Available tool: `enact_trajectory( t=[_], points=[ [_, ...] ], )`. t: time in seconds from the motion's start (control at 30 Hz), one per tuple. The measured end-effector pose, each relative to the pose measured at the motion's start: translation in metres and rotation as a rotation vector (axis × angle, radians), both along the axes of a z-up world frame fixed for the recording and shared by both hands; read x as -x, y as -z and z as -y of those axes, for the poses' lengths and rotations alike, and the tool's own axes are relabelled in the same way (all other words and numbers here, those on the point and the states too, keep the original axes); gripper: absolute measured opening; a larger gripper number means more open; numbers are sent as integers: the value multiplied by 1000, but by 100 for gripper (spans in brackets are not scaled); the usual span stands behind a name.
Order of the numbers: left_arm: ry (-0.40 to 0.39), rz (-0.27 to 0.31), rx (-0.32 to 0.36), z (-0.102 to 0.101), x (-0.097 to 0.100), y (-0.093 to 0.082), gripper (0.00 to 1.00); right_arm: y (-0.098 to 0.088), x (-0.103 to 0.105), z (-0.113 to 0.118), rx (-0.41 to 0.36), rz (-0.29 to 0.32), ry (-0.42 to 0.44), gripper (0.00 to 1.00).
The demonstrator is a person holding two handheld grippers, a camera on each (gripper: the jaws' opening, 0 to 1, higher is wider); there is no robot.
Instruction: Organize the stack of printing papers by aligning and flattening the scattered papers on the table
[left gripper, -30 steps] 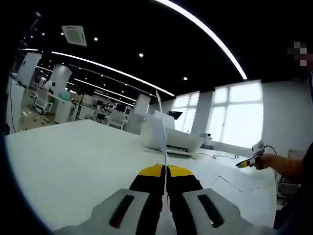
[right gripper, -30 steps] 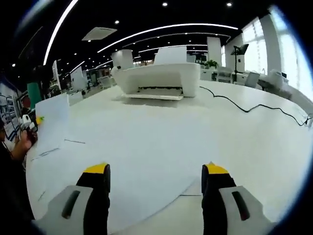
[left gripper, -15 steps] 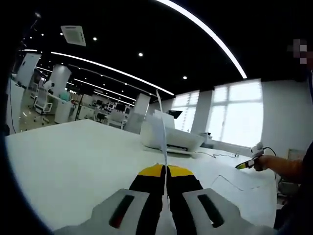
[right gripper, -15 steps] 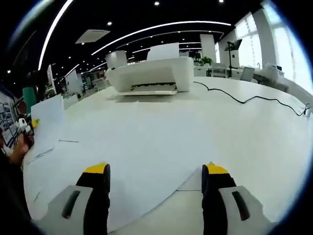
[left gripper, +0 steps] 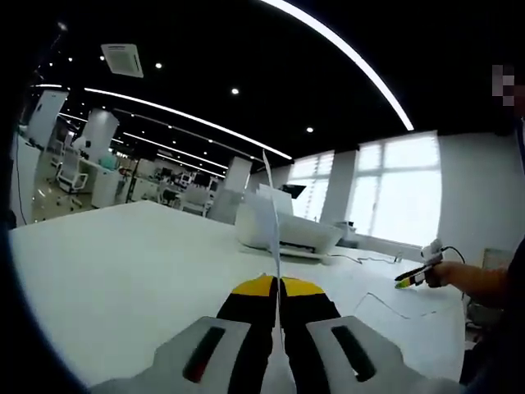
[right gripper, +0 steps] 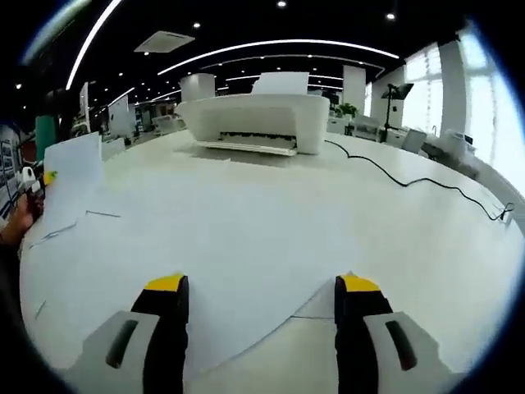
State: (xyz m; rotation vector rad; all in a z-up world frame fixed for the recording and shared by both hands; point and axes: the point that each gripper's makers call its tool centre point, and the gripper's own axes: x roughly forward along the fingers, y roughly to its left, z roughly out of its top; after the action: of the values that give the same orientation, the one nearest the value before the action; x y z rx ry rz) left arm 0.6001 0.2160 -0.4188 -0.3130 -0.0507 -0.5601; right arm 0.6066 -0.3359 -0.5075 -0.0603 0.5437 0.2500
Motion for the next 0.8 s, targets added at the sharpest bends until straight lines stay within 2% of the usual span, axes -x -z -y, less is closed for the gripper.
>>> enact_trajectory(
  t=[0.33,0.5,0.6,0.7,0.8],
  points=[
    [0,7,-7,1,1,-1,7,-2,2,1,-4,22,5,60],
    [-1,9,-9,0,0,-1,7,-3,3,-3,-12,36,-6,48],
    [-1,10,-10,0,0,-1,7,-4,3,-4,-15,40,-2,44],
    [-1,10,-11,-1,0,-1,7,-5,3,-5,-21,43,-1,33],
    [-1,10,-13,-1,0,-1,7,-5,3,-4,-42,47,13,27]
  ],
)
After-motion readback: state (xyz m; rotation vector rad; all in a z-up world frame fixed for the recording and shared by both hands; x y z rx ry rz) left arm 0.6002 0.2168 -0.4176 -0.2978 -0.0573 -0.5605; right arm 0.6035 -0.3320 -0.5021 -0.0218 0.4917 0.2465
